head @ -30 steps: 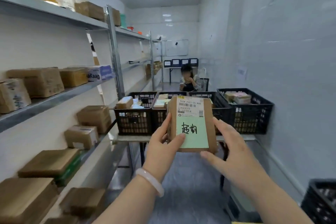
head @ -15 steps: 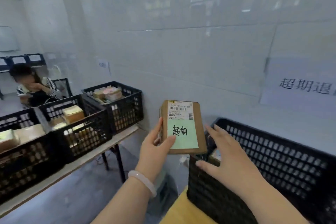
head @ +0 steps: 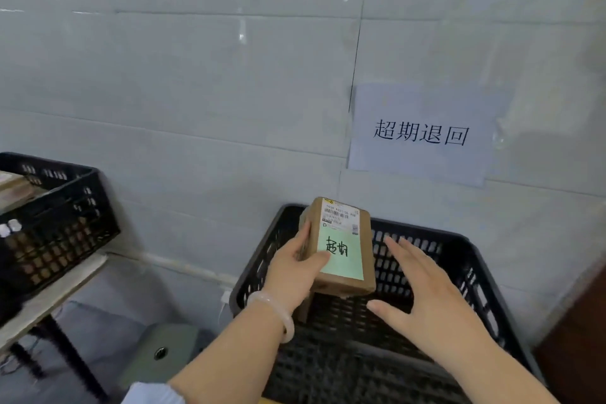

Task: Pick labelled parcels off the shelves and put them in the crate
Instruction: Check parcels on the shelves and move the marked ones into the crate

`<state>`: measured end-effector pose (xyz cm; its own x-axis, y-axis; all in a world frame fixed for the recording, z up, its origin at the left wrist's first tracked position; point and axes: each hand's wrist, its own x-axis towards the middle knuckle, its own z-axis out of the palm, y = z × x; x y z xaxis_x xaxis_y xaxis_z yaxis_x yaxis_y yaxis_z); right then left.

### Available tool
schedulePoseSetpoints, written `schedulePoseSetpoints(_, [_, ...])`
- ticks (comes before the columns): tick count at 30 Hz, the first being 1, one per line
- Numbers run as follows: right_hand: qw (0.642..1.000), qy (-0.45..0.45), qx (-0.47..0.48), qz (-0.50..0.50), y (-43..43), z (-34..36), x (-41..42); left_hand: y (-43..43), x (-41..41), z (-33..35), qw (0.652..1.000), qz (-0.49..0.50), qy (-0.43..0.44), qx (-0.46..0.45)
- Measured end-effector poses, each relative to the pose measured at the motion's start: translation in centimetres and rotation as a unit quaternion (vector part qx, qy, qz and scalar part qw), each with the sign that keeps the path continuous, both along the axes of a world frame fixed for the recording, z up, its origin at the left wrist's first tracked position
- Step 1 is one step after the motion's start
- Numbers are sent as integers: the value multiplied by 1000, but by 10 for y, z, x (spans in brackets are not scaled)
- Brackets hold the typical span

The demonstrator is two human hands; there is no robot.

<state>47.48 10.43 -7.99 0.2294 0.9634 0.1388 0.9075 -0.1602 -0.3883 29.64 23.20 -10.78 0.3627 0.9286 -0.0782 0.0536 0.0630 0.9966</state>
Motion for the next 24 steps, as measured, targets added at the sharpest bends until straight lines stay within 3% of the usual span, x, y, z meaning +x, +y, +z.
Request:
schedulePoseSetpoints(6, [998,-12,-56,10,52,-34,48,55,47,-47,993,-20,103,-61])
schedulePoseSetpoints(12, [993,-5,-116,30,108,-65,87,102,82,-90,956,-56,258,-127])
schedulePoseSetpoints(18, [986,4,-159,55,143,-103,112,132,118,-127,934,-85,328,-114])
schedulePoseSetpoints(24, [973,86,-208,56,154,-132,120,135,132,-148,915,-94,390,-26])
